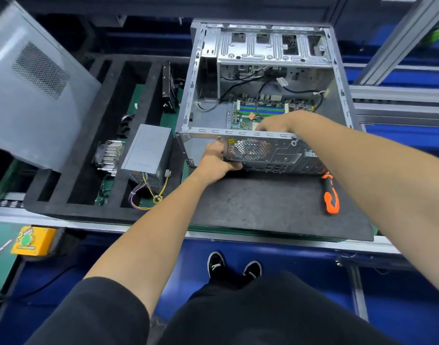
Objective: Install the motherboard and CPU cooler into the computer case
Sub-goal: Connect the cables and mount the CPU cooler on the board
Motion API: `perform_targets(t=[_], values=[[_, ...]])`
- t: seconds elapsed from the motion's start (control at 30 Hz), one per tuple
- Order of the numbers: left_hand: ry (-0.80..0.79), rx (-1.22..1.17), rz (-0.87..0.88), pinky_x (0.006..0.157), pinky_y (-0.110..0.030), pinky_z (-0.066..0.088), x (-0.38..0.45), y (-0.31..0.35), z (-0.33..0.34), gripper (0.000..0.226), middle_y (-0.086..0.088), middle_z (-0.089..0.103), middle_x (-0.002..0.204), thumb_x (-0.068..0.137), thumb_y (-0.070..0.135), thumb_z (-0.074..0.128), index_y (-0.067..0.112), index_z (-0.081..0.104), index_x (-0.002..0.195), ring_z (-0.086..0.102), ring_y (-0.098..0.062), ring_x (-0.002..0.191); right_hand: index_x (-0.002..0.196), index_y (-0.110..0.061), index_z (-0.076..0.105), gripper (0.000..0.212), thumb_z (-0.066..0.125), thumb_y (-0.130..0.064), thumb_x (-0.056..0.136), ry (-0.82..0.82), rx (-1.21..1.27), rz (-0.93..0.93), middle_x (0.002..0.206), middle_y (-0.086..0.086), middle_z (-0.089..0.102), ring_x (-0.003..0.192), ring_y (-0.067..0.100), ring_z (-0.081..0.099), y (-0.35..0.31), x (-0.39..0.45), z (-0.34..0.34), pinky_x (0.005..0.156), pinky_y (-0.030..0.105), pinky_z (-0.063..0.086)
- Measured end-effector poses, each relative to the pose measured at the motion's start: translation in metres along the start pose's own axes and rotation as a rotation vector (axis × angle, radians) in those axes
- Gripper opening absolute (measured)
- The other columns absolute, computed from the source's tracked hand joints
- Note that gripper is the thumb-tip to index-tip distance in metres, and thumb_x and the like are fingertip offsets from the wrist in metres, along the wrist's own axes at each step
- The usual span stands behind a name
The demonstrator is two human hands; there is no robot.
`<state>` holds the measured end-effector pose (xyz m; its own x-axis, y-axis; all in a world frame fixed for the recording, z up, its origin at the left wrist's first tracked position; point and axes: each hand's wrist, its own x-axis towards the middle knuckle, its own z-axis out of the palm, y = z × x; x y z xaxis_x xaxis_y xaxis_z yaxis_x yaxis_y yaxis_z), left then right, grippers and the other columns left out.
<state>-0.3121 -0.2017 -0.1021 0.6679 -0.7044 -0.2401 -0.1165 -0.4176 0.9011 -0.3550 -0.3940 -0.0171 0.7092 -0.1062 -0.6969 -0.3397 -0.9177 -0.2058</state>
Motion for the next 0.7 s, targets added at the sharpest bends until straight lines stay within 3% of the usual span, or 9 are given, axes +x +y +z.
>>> perform_targets(t=[0.17,0.27,0.4,0.57,0.7], values=[[0.02,0.052,0.039,0.096,-0.042,0.048,0.0,-0.004,0.001,0.035,-0.021,0.063,0.11,0.066,0.004,0.083,0.005,0.07,0.098,0.053,-0.033,0.114,0.128,0.003,0.055,0.033,0.046,0.002,0.097,0.017,-0.007,0.001,0.129,0.02,0.057,0.118,0.034,0.053,-0.004,-0.001,0.001,0.098,0.041,0.04],[-0.008,-0.013,0.044,0.089,-0.038,0.053,-0.001,-0.001,-0.006,0.032,-0.009,0.069,0.096,0.059,0.001,0.086,0.014,0.072,0.085,0.062,-0.02,0.095,0.128,0.004,0.054,0.033,0.042,0.003,0.097,0.01,-0.012,0.005,0.132,0.02,0.055,0.12,0.033,0.052,-0.004,-0.001,0.001,0.101,0.043,0.039],[-0.027,-0.064,0.088,0.083,-0.031,0.054,-0.001,0.0,-0.007,0.041,-0.004,0.07,0.088,0.054,-0.005,0.087,0.013,0.073,0.088,0.064,-0.008,0.082,0.13,0.002,0.052,0.036,0.039,0.006,0.096,0.002,-0.012,0.005,0.134,0.018,0.053,0.121,0.032,0.051,-0.004,-0.002,0.0,0.104,0.044,0.038],[-0.013,-0.073,0.018,0.084,-0.031,0.055,-0.003,0.0,-0.003,0.031,-0.008,0.073,0.092,0.057,0.006,0.089,0.017,0.071,0.08,0.069,-0.017,0.089,0.131,-0.002,0.053,0.04,0.038,0.007,0.095,0.0,0.017,-0.002,0.137,0.015,0.052,0.12,0.029,0.051,-0.003,-0.008,-0.001,0.103,0.043,0.039],[-0.022,-0.14,0.003,0.087,-0.045,0.054,-0.001,0.001,-0.005,0.035,-0.018,0.07,0.098,0.056,-0.005,0.087,0.01,0.072,0.083,0.066,-0.03,0.097,0.136,-0.006,0.053,0.043,0.039,0.004,0.096,0.001,0.045,0.009,0.146,0.01,0.045,0.126,0.025,0.047,-0.001,-0.013,-0.002,0.106,0.041,0.037]])
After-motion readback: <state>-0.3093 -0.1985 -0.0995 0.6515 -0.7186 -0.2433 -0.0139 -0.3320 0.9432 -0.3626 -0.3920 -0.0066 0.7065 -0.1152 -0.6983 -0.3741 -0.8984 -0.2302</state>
